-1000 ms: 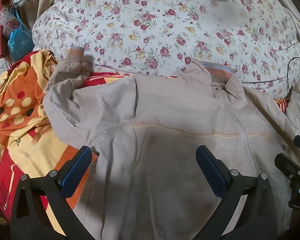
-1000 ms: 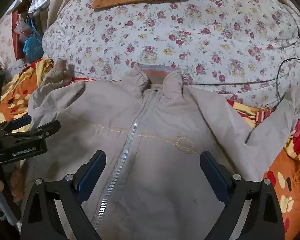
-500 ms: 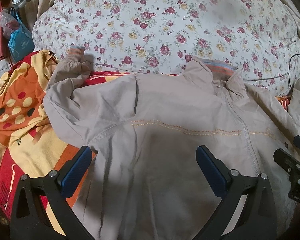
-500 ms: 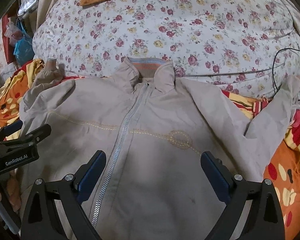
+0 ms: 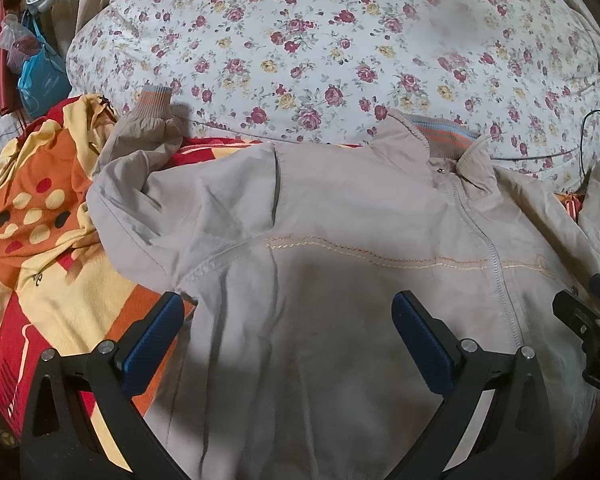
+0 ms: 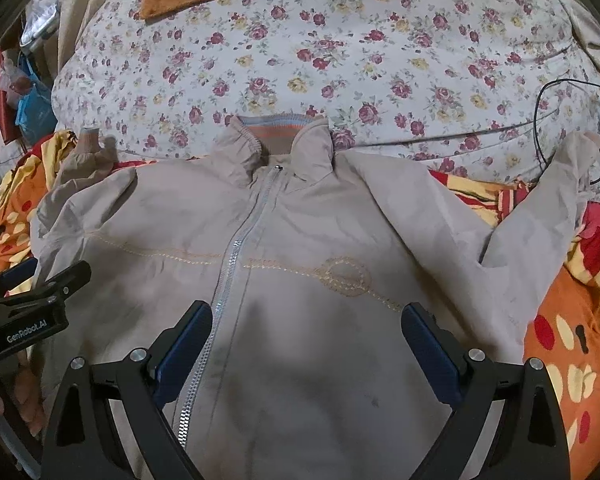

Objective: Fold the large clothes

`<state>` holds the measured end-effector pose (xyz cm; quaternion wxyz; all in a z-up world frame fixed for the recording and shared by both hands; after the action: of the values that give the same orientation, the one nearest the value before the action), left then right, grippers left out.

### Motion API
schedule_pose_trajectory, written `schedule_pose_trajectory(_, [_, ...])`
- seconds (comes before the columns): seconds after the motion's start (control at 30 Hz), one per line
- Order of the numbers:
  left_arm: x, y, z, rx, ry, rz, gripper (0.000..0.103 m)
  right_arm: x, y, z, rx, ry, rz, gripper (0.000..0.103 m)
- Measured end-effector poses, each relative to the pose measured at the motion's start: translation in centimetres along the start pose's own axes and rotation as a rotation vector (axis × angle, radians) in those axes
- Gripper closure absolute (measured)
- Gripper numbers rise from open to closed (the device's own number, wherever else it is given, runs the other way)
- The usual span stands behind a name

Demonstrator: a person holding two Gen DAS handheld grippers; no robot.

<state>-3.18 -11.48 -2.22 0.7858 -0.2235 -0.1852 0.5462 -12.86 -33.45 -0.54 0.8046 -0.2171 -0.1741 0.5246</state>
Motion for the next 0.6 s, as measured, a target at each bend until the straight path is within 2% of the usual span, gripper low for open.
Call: schedule_pose_trajectory(0.6, [0.04,0.02,-0.13,0.002,-0.004,-0.004,0.0,-0.13,0.2,-0.82,0.025,-0.012,-0.022,0.006])
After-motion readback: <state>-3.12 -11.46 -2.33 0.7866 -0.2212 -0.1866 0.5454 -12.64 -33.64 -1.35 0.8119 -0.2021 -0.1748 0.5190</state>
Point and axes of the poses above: each gripper's, at about its wrist camera, not at the fingertips, and z roughly against the way its jaws point, x to its left, y to its underside, the point moved 9 cm from there along -z, roughly the way its jaws point, and after that the axes turned 8 degrees about x, right-handed, at the moved point
